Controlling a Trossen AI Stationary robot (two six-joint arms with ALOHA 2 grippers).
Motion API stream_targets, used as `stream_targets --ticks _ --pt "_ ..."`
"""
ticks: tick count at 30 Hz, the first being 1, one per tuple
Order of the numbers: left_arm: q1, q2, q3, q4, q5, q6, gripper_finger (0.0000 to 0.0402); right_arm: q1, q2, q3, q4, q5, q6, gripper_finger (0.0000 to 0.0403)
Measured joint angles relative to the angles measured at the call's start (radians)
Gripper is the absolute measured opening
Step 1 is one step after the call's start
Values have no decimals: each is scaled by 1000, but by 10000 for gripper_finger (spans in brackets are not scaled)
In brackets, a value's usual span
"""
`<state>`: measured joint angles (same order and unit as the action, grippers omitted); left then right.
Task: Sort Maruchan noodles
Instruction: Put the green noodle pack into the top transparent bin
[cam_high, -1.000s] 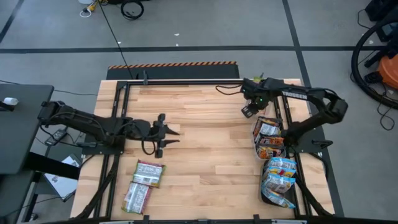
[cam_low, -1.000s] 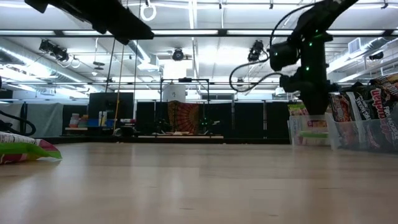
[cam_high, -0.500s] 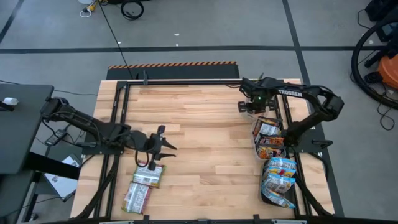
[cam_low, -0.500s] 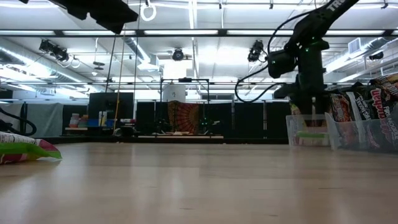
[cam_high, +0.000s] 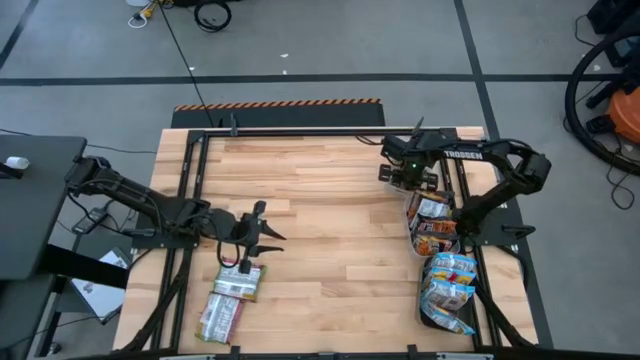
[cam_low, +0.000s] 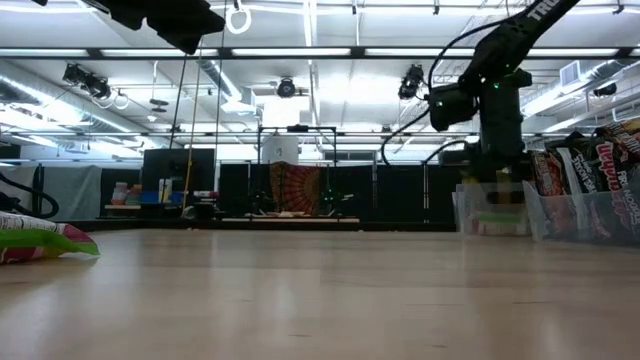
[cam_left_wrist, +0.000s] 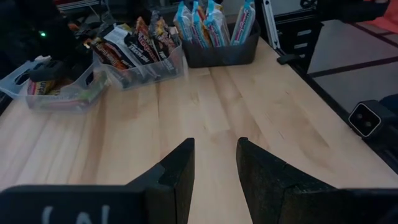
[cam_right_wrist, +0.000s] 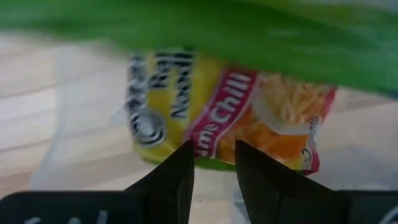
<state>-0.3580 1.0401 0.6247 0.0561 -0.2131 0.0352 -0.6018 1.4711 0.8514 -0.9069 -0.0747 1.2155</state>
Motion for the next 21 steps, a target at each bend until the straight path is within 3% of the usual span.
stream_targets --ticks 6,10,16,21 --pt "-16 0 0 -1 0 -1 125 4 -4 -46 41 -14 12 121" --pt "-18 0 0 0 0 0 125 8 -4 -47 49 35 -17 113" --pt "-17 -1 -1 14 -17 15 125 8 -30 -53 50 92 -89 20" --pt "-14 -9 -1 85 -159 109 125 -5 -114 -19 7 131 -145 8"
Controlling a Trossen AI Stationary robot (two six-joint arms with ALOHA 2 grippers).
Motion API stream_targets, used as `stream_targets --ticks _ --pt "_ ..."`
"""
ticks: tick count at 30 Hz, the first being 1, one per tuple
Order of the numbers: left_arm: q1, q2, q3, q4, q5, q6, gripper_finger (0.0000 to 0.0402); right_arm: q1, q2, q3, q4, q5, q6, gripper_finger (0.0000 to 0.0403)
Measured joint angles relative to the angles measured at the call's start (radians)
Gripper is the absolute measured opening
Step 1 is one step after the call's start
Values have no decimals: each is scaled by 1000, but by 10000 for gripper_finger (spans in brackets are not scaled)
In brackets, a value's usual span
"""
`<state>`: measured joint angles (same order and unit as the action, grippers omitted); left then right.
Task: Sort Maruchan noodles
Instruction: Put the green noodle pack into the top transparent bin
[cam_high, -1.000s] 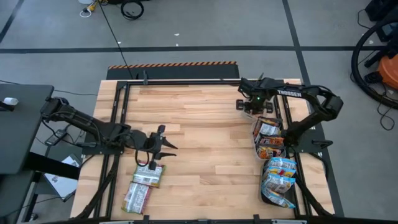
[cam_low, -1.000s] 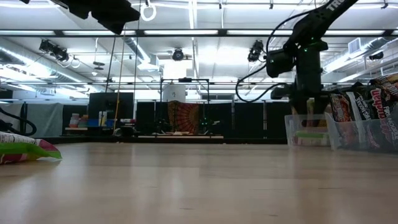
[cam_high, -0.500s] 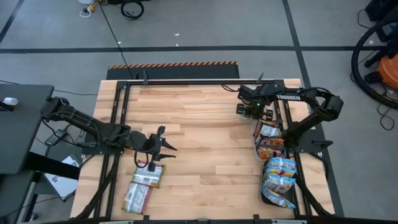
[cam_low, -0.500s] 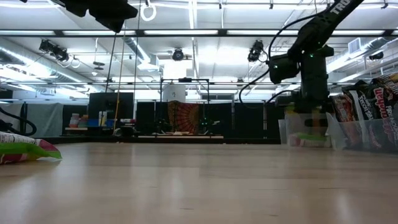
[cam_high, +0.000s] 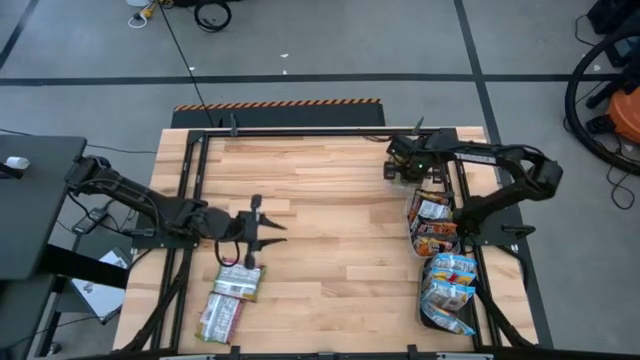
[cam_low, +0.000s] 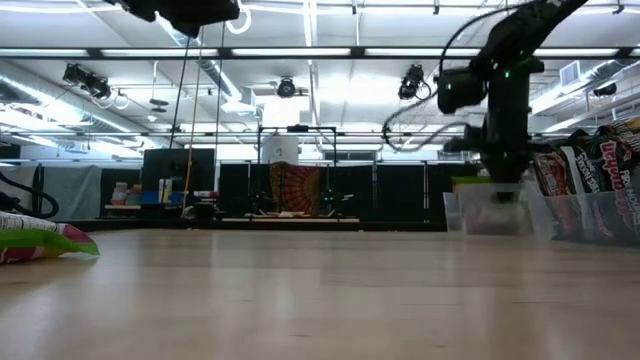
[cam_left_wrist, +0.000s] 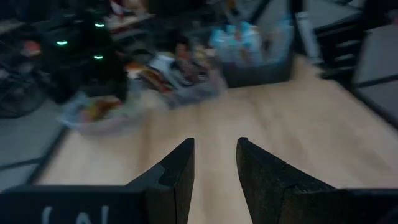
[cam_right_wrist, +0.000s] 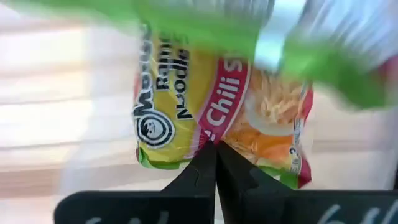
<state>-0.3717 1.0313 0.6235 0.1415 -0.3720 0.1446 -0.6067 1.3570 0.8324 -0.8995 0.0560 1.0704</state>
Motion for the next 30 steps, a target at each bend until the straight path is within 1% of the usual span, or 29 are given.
stream_targets --ticks 2,5,7,9,13,15,17,18,19,20,23,24,27,29,30 --pt "5 0 0 33 -35 46 125 -2 -35 29 -22 16 -31 6" --pt "39 2 0 80 -26 84 125 -37 -76 67 -32 -5 -87 7" --pt "66 3 0 121 -20 125 126 -77 -88 76 -39 -30 -133 7" --pt "97 4 0 167 -19 179 127 -129 -86 83 -35 -31 -181 6" --pt "193 65 1 267 9 240 140 -224 -67 85 6 -38 -296 6" --pt "244 95 1 271 18 259 149 -233 -72 86 54 -28 -389 6" --pt "288 114 1 251 20 257 158 -220 -82 106 62 12 -463 6" --pt "306 115 6 217 21 248 161 -206 -91 119 63 43 -497 7" --pt "321 115 34 138 20 222 163 -190 -101 133 67 70 -531 8" --pt "336 116 89 8 13 180 164 -170 -115 148 70 94 -562 9" --pt "364 126 327 -490 12 -22 164 -94 -161 192 98 105 -633 11" --pt "366 147 404 -633 39 -93 165 -68 -179 205 112 102 -653 11" --pt "356 179 569 -1010 236 -329 165 15 -238 224 180 107 -673 12" --pt "340 193 640 -1135 373 -551 165 64 -272 223 226 117 -659 12" --pt "327 194 653 -1215 428 -672 165 88 -285 223 247 113 -650 14"
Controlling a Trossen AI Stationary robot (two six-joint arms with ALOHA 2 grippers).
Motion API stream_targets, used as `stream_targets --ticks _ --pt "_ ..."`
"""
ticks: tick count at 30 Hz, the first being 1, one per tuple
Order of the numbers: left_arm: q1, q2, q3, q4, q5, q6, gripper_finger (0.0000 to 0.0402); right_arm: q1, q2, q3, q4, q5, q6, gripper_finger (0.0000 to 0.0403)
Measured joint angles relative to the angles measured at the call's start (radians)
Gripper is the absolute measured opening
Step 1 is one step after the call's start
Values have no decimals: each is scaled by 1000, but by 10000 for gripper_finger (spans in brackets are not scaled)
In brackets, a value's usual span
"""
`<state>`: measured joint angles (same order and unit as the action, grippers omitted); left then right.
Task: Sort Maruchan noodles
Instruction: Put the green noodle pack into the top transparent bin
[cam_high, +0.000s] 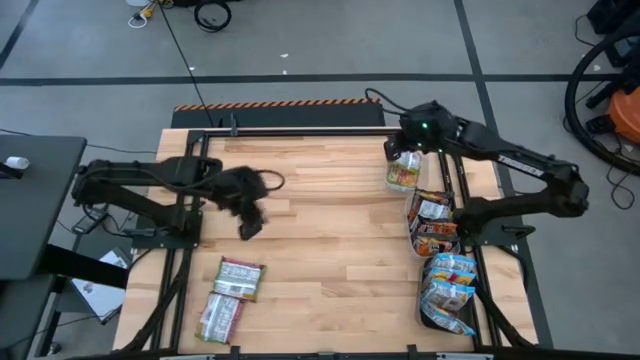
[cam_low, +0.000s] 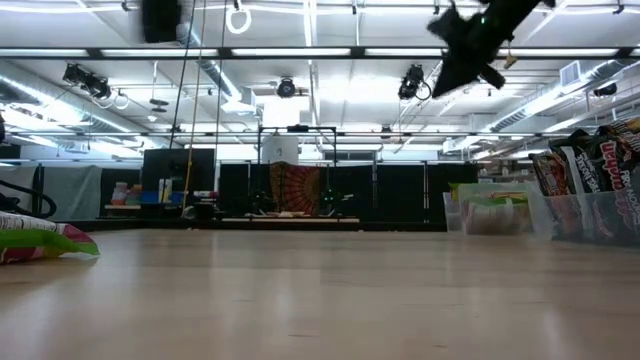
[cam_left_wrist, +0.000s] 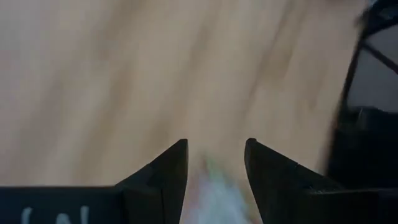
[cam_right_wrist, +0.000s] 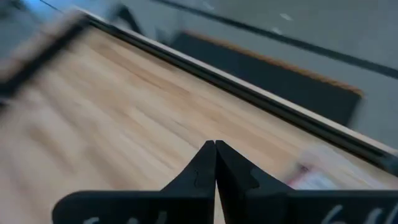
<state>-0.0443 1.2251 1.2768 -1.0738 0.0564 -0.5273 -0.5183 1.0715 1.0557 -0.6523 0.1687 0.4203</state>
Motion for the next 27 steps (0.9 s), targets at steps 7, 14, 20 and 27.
stream_targets --ticks 7,14,20,27 --pt "-240 -41 -124 -154 195 -652 168 151 -22 -1 20 -134 -21 77" --pt "-362 -62 -426 47 300 -846 204 292 -16 -1 31 -69 -39 157" --pt "-340 -62 -650 115 513 -750 224 329 -16 -1 30 -58 -46 168" --pt "-334 -62 -822 384 516 -710 224 315 -16 -1 30 -58 1 167"
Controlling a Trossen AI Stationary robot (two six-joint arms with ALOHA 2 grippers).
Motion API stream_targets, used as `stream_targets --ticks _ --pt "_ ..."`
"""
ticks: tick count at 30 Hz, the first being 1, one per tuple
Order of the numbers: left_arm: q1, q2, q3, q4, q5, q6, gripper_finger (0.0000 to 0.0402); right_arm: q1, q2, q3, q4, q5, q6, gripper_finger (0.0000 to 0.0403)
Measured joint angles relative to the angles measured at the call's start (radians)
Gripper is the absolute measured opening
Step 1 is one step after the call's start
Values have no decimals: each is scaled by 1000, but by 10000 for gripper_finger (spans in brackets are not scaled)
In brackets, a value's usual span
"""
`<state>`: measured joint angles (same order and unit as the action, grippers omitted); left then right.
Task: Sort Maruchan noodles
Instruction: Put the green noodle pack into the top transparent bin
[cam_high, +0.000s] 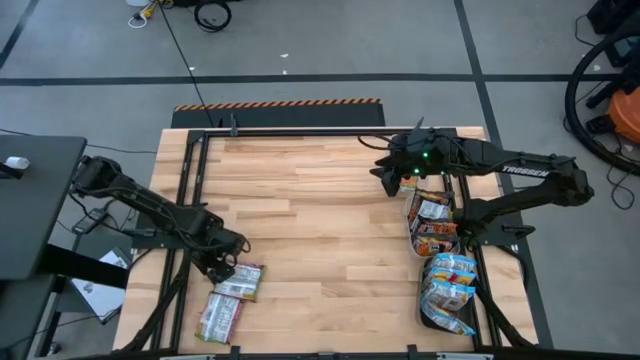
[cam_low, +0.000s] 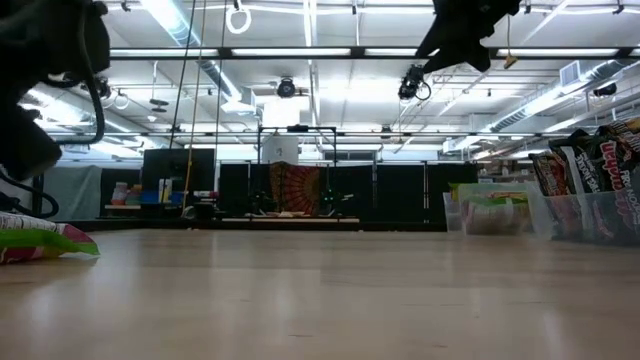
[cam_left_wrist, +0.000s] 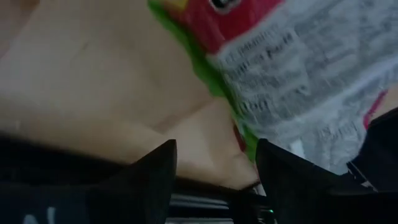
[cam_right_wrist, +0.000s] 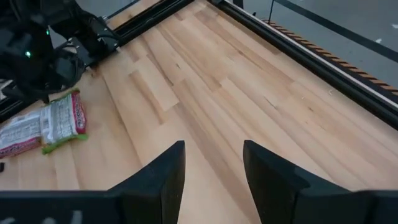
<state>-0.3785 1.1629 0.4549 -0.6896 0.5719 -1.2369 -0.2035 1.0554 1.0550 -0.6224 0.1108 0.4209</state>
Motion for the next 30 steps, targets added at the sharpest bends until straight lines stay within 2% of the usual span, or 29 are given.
stream_targets --ticks 4,9,13,16,18,20,22,27,30 --pt "1 0 -64 102 -19 76 216 -23 0 0 0 -1 -5 167" --pt "1 0 -78 250 -89 169 182 -57 0 0 1 -35 -5 167" --pt "0 0 -88 361 -153 153 134 -72 0 0 12 -51 -7 167" --pt "1 0 -88 443 -225 150 80 -74 0 0 31 -52 -50 167" --pt "9 0 -88 496 -261 150 33 -74 0 0 58 -52 -105 167" --pt "32 1 -88 529 -276 149 11 -67 0 0 92 -52 -180 167" --pt "64 1 -88 566 -288 153 8 -55 0 0 127 -62 -282 167" --pt "169 1 -63 638 -296 222 4 -12 5 0 216 -176 -580 167" --pt "240 1 10 614 -311 348 3 18 28 0 288 -175 -626 167"
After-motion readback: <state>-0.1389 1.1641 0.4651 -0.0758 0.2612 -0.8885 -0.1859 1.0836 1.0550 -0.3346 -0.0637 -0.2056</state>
